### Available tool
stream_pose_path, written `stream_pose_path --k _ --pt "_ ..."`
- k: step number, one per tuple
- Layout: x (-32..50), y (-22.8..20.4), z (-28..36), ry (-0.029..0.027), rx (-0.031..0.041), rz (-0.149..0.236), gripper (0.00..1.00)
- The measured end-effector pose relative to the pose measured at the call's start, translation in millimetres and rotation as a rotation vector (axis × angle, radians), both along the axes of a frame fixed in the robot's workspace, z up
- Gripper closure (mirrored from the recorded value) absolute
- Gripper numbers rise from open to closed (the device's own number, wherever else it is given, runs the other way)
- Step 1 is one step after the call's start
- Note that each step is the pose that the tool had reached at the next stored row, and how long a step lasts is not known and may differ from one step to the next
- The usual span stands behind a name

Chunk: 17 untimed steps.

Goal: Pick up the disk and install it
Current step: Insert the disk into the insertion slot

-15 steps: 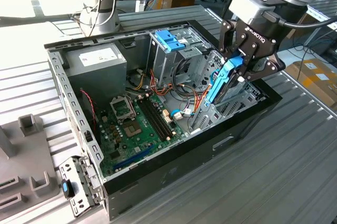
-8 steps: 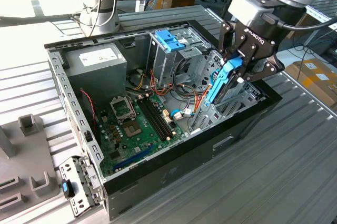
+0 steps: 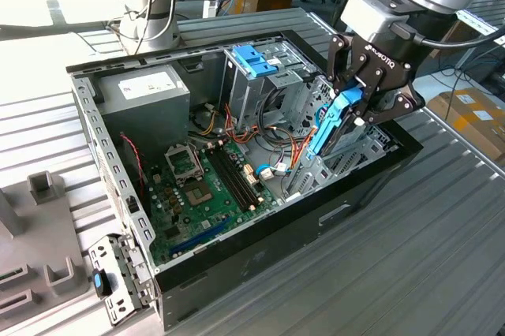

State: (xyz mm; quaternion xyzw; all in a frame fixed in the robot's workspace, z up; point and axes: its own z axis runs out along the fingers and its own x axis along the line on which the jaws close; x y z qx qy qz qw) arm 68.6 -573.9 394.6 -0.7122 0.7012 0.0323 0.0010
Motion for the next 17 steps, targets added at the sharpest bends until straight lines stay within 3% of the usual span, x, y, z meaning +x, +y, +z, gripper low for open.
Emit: stream_pose_path --k 8,9,17 --pt "0.0 0.0 -0.3 0.0000 -0.0001 0.000 0.62" --pt "0.0 0.0 -0.4 0.0000 -0.0002 0.000 0.55" --pt "0.0 0.3 0.6 0.0000 0.0001 0.000 0.55"
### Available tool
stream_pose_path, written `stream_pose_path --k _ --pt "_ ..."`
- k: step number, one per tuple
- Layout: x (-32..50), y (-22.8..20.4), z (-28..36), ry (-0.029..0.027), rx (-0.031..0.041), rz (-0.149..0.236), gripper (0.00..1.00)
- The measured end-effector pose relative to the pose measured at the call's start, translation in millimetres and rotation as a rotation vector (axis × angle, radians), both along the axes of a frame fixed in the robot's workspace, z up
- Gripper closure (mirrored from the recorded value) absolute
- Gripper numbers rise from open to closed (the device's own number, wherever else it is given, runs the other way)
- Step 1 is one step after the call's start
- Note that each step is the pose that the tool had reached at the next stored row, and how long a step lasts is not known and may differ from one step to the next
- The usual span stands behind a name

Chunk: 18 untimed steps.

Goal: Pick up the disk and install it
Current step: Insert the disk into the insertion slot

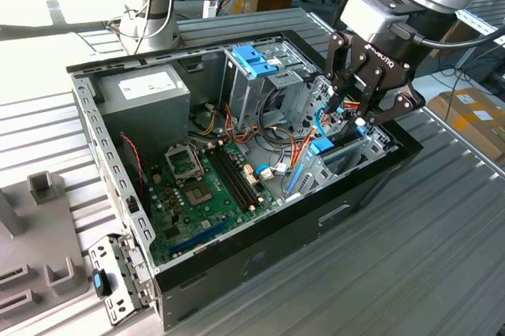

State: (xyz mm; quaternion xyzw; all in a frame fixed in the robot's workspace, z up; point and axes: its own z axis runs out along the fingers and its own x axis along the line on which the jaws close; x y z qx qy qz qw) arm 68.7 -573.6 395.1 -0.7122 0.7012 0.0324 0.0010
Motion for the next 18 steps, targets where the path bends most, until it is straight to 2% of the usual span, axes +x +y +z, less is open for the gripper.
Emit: stream_pose_path --k 2,3,5,13,18 --pt "0.0 0.6 0.0 0.0000 -0.0001 0.000 0.57" --pt "0.0 0.9 -0.4 0.0000 0.0001 0.000 0.64" --pt "0.6 1.8 -2.6 0.0006 0.0000 -0.001 0.88" --pt "4.3 1.9 -8.5 0.0033 -0.0001 0.000 0.89" --pt "8.9 1.9 -13.8 0.0079 0.0000 -0.001 0.89"
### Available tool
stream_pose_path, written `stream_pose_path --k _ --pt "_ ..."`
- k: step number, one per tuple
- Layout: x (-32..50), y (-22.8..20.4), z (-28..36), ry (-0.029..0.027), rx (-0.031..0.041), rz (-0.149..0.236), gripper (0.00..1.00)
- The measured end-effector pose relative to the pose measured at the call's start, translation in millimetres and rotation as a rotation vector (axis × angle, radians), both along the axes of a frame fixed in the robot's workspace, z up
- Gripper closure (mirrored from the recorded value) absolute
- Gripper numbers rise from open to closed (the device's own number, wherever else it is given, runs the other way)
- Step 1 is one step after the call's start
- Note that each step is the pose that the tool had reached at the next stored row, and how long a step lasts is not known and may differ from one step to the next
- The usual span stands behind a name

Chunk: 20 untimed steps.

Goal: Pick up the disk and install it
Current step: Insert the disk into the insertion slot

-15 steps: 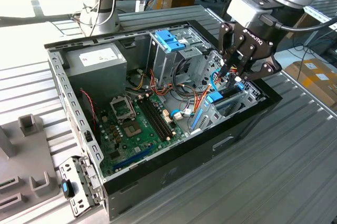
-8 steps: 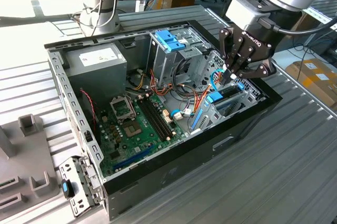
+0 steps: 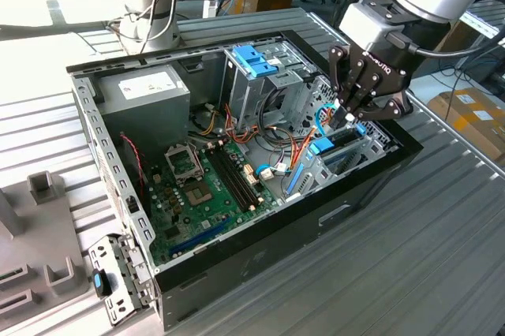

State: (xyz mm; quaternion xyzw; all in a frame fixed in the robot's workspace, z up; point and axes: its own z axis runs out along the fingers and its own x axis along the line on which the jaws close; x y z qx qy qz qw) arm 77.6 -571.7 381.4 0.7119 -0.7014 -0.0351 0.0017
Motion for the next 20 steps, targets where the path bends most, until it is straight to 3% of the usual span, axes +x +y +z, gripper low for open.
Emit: stream_pose_path --k 8,11,13,20 --pt "9.7 0.0 -6.5 0.0061 -0.0002 0.000 0.89" --pt "11.3 -2.4 -7.9 0.0070 -0.0001 0.000 0.89" --pt "12.0 -8.0 -8.6 0.0075 -0.0003 0.000 0.89" --pt "18.5 -10.2 -10.9 0.0094 -0.0002 0.000 0.89"
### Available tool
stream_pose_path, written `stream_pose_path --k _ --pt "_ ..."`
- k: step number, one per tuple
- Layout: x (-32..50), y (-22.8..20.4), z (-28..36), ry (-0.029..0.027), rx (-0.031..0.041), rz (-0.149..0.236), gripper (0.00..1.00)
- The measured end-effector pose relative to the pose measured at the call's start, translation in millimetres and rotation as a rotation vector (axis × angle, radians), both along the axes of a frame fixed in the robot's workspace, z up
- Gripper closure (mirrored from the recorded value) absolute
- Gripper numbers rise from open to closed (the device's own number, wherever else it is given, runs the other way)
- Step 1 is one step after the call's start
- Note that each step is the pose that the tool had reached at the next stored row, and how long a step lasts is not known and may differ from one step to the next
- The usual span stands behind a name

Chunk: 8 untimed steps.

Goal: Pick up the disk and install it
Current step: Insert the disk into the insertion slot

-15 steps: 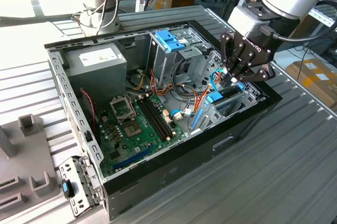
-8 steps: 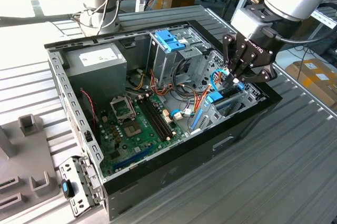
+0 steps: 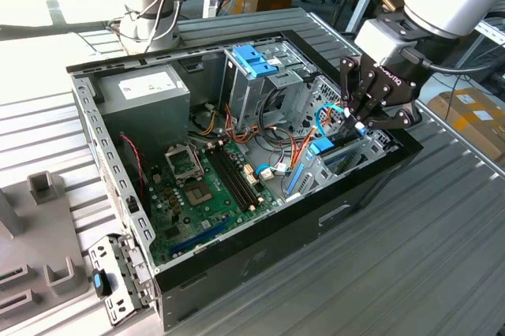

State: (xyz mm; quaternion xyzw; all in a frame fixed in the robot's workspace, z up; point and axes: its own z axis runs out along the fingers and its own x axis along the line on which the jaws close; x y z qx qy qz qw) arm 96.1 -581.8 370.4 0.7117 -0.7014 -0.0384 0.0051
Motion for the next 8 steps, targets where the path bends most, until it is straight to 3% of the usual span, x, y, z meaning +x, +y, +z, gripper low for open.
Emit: stream_pose_path --k 8 --pt "8.7 0.0 -0.9 0.0009 -0.0001 0.000 0.89"
